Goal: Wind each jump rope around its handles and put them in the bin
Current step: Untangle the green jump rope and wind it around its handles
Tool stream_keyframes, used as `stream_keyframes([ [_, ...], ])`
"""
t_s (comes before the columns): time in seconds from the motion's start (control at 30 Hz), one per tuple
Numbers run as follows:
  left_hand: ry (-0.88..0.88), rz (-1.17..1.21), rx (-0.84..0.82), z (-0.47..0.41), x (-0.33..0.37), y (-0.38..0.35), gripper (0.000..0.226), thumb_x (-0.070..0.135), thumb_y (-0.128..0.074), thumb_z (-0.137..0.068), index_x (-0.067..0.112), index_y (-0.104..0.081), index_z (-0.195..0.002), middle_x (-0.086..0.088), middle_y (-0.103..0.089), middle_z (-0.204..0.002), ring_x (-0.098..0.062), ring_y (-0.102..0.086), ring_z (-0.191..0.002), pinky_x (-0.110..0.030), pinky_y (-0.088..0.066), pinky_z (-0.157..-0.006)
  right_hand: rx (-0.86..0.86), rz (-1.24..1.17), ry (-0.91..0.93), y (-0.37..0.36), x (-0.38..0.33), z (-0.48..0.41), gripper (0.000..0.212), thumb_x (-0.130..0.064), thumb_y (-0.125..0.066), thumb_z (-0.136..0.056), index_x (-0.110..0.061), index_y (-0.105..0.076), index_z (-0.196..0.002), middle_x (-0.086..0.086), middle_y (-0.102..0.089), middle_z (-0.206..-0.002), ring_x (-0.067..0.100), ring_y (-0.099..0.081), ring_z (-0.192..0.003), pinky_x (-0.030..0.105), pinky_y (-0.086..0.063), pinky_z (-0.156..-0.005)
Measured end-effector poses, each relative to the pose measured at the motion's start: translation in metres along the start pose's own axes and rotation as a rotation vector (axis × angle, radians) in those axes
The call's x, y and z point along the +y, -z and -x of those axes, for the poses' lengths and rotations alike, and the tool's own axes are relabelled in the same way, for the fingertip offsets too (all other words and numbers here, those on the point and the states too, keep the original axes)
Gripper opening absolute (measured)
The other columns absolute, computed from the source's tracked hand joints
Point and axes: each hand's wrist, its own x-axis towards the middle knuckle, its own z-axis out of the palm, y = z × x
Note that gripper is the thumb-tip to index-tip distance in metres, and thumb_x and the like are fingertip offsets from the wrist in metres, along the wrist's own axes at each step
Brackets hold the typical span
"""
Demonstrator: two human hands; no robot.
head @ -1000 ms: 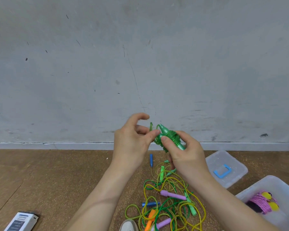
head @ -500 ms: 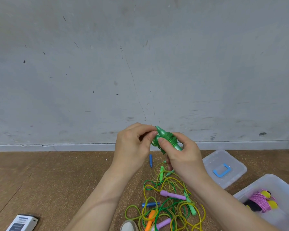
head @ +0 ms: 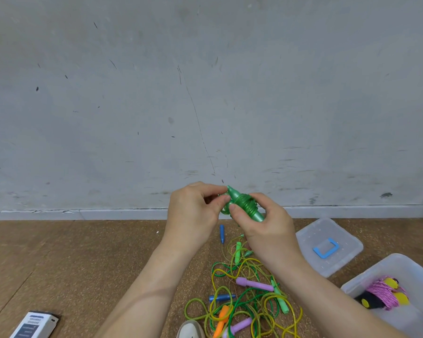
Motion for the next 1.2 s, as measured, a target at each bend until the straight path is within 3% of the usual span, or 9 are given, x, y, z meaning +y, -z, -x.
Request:
stream_keyframes([
  [0.23, 0.133, 0.131, -0.004, -0.004, -0.002, 0.005, 0.013, 0.017, -0.082, -0.072, 0.025, -0.072, -0.073, 0.007, -0.067, -0.060, -0.001, -0.059, -0.055, -0.016, -0.048, -0.057, 0.012, 0.127, 0.064, 0.001, -0.004, 0.003, 0.019, -0.052, -0.064, -0.079, -0.036, -0.061, -0.089, -0.004, -0.064, -0.063, 0.014, -0.057, -0.049, 0.040, -0.050, -0.051],
  [0.37, 0.096, 0.101, -0.060, -0.002, -0.001, 0.008, 0.007, 0.015, -0.076, -0.079, 0.019, -0.077, -0.084, 0.017, -0.067, -0.062, 0.005, -0.061, -0.061, -0.010, -0.046, -0.061, -0.016, 0.111, 0.049, 0.004, -0.003, 0.001, 0.024, -0.055, -0.063, -0.077, -0.037, -0.061, -0.092, -0.006, -0.063, -0.063, 0.014, -0.057, -0.051, 0.040, -0.051, -0.052],
  [0.53, 0.189, 0.169, -0.097, -0.003, -0.005, 0.007, 0.014, 0.006, -0.075, -0.078, 0.019, -0.073, -0.084, 0.002, -0.070, -0.067, -0.010, -0.066, -0.066, -0.028, -0.056, -0.071, 0.003, 0.227, 0.066, 0.008, -0.001, -0.003, 0.034, -0.066, -0.056, -0.068, -0.042, -0.056, -0.092, -0.012, -0.062, -0.064, 0.009, -0.059, -0.057, 0.037, -0.051, -0.057],
  [0.6, 0.281, 0.301, -0.084, -0.003, -0.003, 0.009, 0.014, 0.004, -0.079, -0.074, 0.011, -0.071, -0.083, -0.004, -0.069, -0.064, -0.014, -0.064, -0.060, -0.031, -0.055, -0.067, -0.007, 0.299, 0.087, 0.009, -0.002, -0.003, 0.038, -0.068, -0.054, -0.068, -0.042, -0.054, -0.096, -0.010, -0.061, -0.064, 0.012, -0.061, -0.059, 0.035, -0.051, -0.057],
  [0.73, 0.368, 0.463, -0.088, -0.006, -0.004, 0.010, 0.012, 0.004, -0.081, -0.070, 0.004, -0.069, -0.072, -0.004, -0.063, -0.053, -0.011, -0.056, -0.050, -0.020, -0.046, -0.051, -0.062, 0.287, 0.095, 0.011, -0.004, -0.004, 0.037, -0.063, -0.061, -0.071, -0.041, -0.058, -0.101, -0.011, -0.062, -0.068, 0.007, -0.060, -0.060, 0.032, -0.050, -0.056],
  [0.87, 0.386, 0.487, -0.116, -0.007, -0.011, 0.009, 0.016, 0.019, -0.082, -0.065, 0.014, -0.071, -0.074, -0.002, -0.055, -0.061, -0.007, -0.044, -0.054, -0.017, -0.035, -0.050, -0.193, 0.109, 0.068, 0.022, -0.006, -0.011, 0.023, -0.042, -0.074, -0.078, -0.033, -0.066, -0.098, -0.012, -0.063, -0.066, 0.004, -0.057, -0.053, 0.025, -0.044, -0.051],
  [1.0, 0.533, 0.841, -0.402, -0.004, -0.013, 0.013, 0.018, 0.015, -0.070, -0.064, 0.011, -0.076, -0.081, -0.004, -0.067, -0.068, -0.009, -0.058, -0.057, -0.017, -0.046, -0.051, -0.457, -0.159, -0.062, 0.034, -0.018, -0.011, 0.009, -0.022, -0.070, -0.087, -0.020, -0.069, -0.096, -0.005, -0.053, -0.050, 0.008, -0.045, -0.038, 0.020, -0.037, -0.037],
  [1.07, 0.550, 0.961, -0.434, -0.004, -0.009, 0.012, 0.014, 0.020, -0.070, -0.063, 0.008, -0.075, -0.069, -0.003, -0.065, -0.061, -0.006, -0.055, -0.048, -0.013, -0.046, -0.044, -0.515, -0.311, -0.171, 0.034, -0.020, -0.009, 0.012, -0.028, -0.067, -0.090, -0.016, -0.067, -0.088, 0.003, -0.049, -0.048, 0.012, -0.040, -0.033, 0.017, -0.031, -0.034],
  [1.2, 0.503, 1.126, -0.392, -0.005, -0.007, 0.001, 0.034, 0.036, -0.088, -0.044, 0.011, -0.073, -0.062, 0.001, -0.060, -0.054, -0.002, -0.053, -0.043, -0.011, -0.046, -0.042, -0.552, -0.677, -0.363, 0.027, -0.023, -0.007, 0.027, -0.039, -0.067, -0.079, -0.013, -0.064, -0.083, 0.005, -0.043, -0.051, 0.012, -0.035, -0.034, 0.017, -0.025, -0.033],
])
